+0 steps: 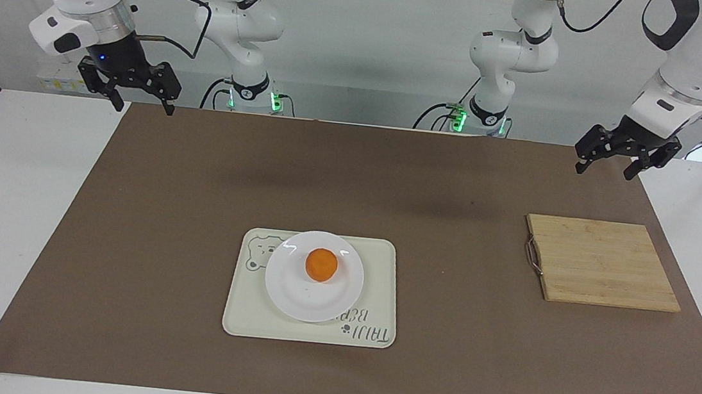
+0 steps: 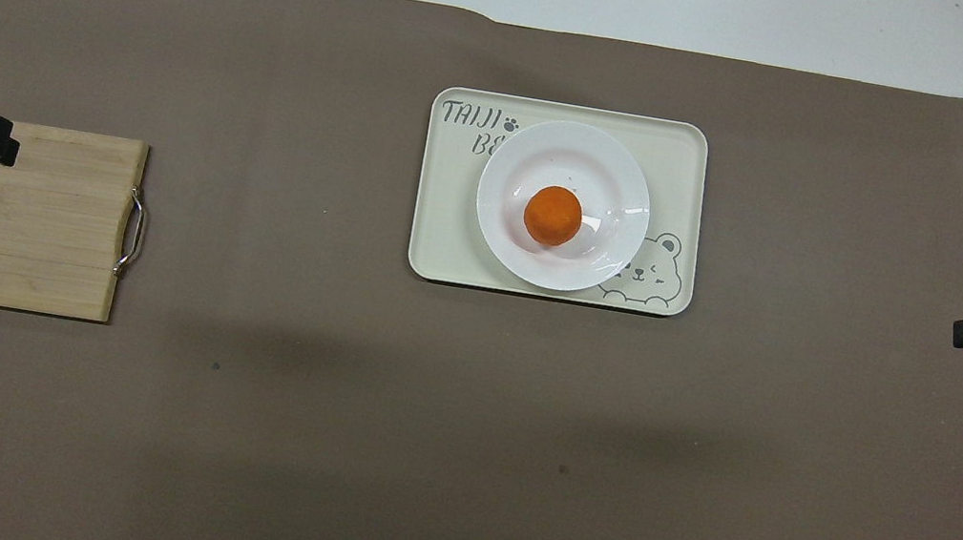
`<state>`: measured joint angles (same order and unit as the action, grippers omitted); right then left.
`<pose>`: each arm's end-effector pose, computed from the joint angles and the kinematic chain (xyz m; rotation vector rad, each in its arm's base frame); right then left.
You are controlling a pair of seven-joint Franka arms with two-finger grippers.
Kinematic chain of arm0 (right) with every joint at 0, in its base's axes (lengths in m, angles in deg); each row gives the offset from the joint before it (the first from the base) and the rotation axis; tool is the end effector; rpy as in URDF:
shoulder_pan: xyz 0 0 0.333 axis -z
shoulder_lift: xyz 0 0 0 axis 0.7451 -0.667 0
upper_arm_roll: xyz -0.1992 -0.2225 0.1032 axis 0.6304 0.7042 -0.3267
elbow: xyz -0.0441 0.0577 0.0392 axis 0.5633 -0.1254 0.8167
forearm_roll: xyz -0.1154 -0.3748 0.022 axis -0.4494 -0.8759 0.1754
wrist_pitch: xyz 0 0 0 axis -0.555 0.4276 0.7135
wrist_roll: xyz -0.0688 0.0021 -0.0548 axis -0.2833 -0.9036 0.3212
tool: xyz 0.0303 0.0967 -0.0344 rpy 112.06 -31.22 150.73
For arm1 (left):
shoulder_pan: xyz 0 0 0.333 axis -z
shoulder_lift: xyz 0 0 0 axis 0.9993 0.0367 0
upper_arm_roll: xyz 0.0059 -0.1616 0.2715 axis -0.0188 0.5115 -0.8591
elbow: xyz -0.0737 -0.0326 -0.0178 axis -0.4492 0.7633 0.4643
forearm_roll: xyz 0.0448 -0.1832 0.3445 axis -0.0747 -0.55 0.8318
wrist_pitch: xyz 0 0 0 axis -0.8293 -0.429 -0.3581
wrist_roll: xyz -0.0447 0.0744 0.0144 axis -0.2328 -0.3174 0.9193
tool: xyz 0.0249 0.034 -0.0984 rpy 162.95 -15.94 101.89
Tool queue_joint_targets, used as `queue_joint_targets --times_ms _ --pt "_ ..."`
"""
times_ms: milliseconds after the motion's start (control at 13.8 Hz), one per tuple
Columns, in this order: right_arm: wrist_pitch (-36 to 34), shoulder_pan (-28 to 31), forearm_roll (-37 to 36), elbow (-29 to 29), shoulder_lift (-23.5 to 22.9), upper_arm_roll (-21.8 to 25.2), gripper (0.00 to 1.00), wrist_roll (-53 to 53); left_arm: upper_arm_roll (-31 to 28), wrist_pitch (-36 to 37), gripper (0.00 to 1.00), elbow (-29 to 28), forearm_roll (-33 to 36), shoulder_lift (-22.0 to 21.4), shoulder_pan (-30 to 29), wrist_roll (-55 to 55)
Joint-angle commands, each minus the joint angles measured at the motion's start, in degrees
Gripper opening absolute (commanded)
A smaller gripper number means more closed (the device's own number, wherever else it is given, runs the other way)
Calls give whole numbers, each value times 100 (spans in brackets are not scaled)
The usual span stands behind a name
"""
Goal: Place orange and plate with both arms
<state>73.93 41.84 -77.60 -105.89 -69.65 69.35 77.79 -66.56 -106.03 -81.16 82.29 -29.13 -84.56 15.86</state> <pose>0.5411 -0.0318 0.6388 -3.1384 -0.0070 0.0307 0.5619 -0.0201 0.6303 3.1253 -0.1577 0.0077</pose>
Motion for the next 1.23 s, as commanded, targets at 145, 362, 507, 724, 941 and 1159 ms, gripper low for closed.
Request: queue_joint_targets --times_ms 145,362,507,724,941,1159 --pt "100 -53 -42 25 91 -52 100 -139 22 59 100 -38 110 -69 -17 53" --pt "187 -53 -42 17 100 -52 100 -147 22 59 100 -38 110 -69 -17 53" --pt "188 -53 -16 17 91 -52 100 -139 22 59 100 -38 110 -69 -17 53" --pt "153 -44 -33 25 91 -52 100 -95 22 59 100 -38 110 -69 -17 53" --pt "135 -44 -24 17 100 -43 100 -104 22 68 100 -38 110 -69 -17 53" --pt "170 -53 -33 17 109 -52 100 -130 22 68 100 -38 110 -69 -17 53"
